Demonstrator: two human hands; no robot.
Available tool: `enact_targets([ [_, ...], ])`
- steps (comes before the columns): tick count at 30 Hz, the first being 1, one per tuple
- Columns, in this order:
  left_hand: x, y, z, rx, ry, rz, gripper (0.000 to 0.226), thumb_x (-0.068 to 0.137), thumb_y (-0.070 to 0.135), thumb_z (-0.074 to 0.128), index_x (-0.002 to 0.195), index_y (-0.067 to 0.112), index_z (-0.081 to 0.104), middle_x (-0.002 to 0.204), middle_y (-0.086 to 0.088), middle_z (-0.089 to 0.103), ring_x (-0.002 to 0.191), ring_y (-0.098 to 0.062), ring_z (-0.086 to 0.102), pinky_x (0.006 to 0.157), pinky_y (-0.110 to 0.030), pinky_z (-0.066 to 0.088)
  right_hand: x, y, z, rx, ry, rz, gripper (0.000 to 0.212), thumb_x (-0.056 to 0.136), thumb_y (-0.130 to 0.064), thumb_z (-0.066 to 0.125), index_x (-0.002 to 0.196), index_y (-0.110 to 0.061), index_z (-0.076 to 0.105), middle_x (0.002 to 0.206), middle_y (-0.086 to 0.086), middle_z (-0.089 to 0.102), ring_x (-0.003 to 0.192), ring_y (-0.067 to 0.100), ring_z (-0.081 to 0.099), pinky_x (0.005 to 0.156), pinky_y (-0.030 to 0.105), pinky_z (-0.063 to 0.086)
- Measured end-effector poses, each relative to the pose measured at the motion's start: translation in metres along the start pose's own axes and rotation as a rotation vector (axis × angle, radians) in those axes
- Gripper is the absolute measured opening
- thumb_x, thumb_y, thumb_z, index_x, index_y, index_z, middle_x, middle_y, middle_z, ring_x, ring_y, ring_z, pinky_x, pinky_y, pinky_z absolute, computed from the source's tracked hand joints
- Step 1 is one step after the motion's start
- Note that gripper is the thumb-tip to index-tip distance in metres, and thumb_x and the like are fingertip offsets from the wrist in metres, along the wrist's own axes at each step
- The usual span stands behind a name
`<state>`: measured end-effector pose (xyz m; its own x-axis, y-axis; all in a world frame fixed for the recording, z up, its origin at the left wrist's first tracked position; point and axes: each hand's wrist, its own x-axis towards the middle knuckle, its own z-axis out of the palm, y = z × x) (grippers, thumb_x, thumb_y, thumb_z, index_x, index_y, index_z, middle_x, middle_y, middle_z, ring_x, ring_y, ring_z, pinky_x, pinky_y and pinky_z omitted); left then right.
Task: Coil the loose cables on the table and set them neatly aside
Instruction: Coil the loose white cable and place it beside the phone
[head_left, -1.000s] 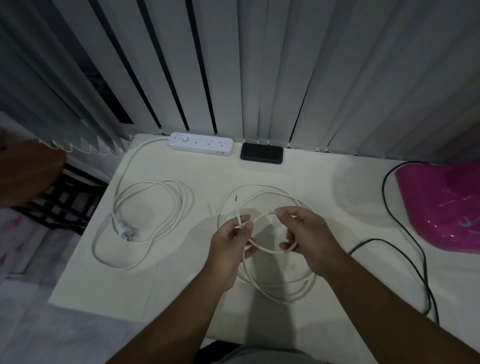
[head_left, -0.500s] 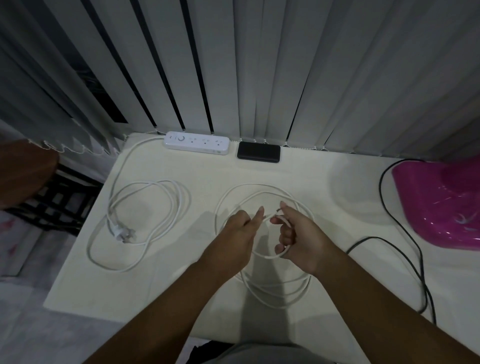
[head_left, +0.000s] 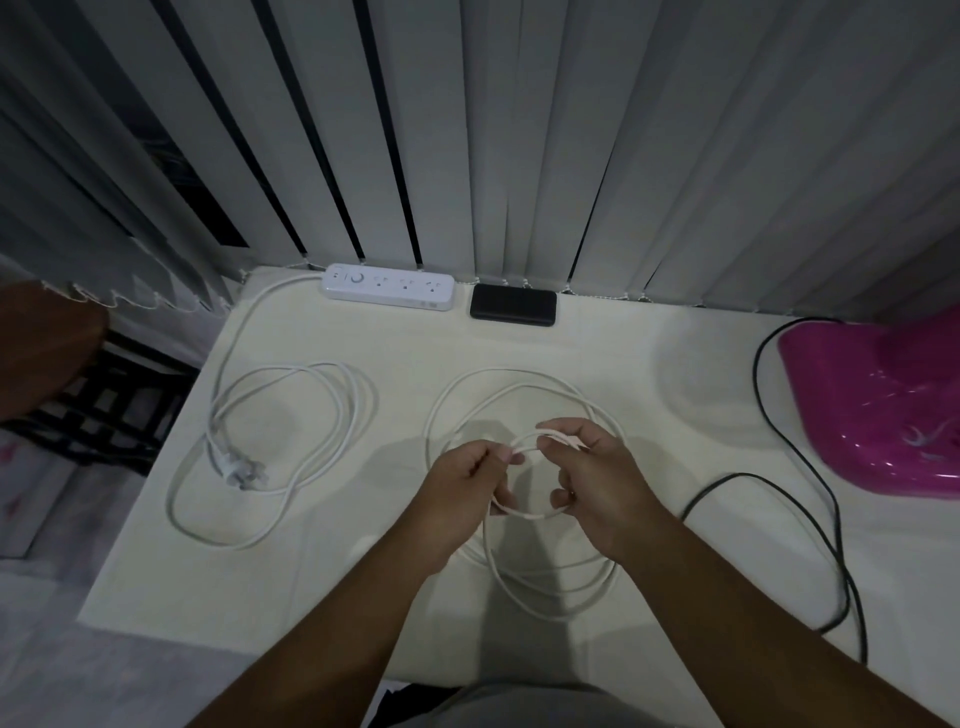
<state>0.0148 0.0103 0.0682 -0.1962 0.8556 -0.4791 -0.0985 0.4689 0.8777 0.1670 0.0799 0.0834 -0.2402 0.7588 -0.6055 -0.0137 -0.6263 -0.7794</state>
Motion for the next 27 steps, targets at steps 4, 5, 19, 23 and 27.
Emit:
enact_targets([
  [4,0.000,0.002,0.006,0.072,0.154,0.047,0.020,0.101,0.030,0.056,0.091,0.020,0.071,0.060,0.008,0.064,0.059,-0.012,0.068,0.054,-0.017,0.051,-0.006,0.002,0.003,-0.058,-0.001,-0.032,0.026,0.089,-0.013,0.074,0.105,-0.033,0.075,0.071,-0.003,0.067,0.052,0.007,0.056,0.057,0.033,0.049],
  [5,0.000,0.003,0.007,0.055,0.202,0.054,0.020,0.100,0.029,0.056,0.090,0.021,0.070,0.060,0.008,0.064,0.057,-0.010,0.066,0.052,-0.016,0.050,-0.007,0.002,0.005,-0.032,-0.013,-0.029,0.026,0.089,-0.018,0.073,0.110,-0.034,0.072,0.068,-0.001,0.065,0.053,0.010,0.055,0.058,0.034,0.050],
  [19,-0.016,0.006,0.007,-0.086,0.130,-0.090,0.025,0.099,0.052,0.053,0.099,0.039,0.074,0.084,0.011,0.072,0.061,0.001,0.059,0.053,-0.026,0.049,-0.005,-0.009,0.010,0.089,-0.029,0.287,0.011,0.089,-0.031,0.072,0.096,-0.026,0.079,0.094,-0.005,0.066,0.075,0.014,0.048,0.055,0.028,0.040],
  [23,-0.015,0.014,0.014,-0.041,0.202,-0.143,0.047,0.104,0.055,0.037,0.096,0.031,0.077,0.091,0.010,0.077,0.068,-0.003,0.058,0.061,-0.026,0.041,-0.007,-0.005,0.019,0.211,0.019,0.232,0.014,0.100,-0.020,0.059,0.099,-0.024,0.072,0.094,-0.003,0.067,0.091,0.014,0.056,0.071,0.033,0.045],
  [27,-0.011,0.018,0.018,-0.015,0.255,-0.208,0.064,0.105,0.054,0.030,0.075,0.024,0.077,0.053,0.016,0.067,0.056,-0.003,0.059,0.060,-0.028,0.038,-0.005,-0.008,0.019,0.438,0.117,0.225,0.018,0.104,-0.014,0.050,0.097,-0.021,0.065,0.081,-0.002,0.063,0.073,0.012,0.058,0.068,0.032,0.045],
])
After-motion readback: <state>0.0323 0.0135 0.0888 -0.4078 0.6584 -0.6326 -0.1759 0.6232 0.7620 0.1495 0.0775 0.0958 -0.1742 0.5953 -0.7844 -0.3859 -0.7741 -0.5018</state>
